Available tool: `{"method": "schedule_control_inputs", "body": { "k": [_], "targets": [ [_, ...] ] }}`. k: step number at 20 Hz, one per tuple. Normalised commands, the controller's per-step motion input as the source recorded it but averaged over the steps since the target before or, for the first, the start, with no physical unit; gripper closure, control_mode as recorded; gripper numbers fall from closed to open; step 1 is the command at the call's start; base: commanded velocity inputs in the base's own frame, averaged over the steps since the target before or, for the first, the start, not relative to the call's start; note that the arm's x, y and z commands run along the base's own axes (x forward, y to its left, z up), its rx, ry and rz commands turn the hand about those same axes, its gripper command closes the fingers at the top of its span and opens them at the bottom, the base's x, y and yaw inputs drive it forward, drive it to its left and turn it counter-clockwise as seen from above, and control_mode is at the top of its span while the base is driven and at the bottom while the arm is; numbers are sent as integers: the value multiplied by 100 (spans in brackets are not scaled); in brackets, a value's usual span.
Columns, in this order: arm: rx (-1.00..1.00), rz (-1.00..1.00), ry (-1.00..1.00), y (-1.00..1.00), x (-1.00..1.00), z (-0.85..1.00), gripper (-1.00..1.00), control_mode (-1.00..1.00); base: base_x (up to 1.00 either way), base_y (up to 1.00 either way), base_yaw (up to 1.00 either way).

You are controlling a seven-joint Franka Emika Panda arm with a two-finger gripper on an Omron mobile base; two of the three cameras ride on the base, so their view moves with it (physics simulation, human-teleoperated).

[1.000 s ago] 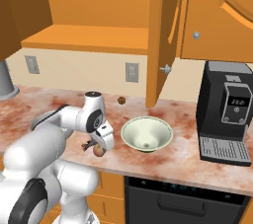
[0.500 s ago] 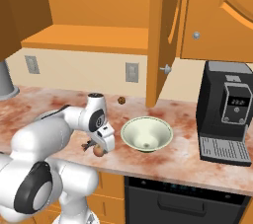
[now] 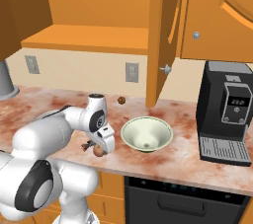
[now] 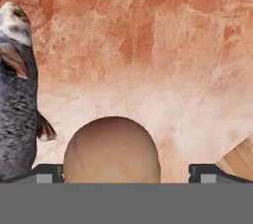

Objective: Pick both bowls and place them on the counter. Then place the peach in one bowl and place the fish in the other bowl.

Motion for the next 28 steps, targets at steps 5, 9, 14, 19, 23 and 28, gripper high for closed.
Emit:
{"method": "schedule_control_inputs", "body": {
  "k": [5,9,14,19,23,28],
  "targets": [
    [0,0,0,10,-14,-6,-100,-100,0,0,0],
    [0,0,0,17,-8,-6,-100,-100,0,0,0],
    [0,0,0,3,-1,-13,-100,-100,0,0,0],
    [0,0,-1,-10,6,-11,-100,-100,0,0,0],
    [0,0,0,-13,19,-2,-100,-100,0,0,0],
    [0,0,0,0,13,-1,-100,-100,0,0,0]
  ]
}}
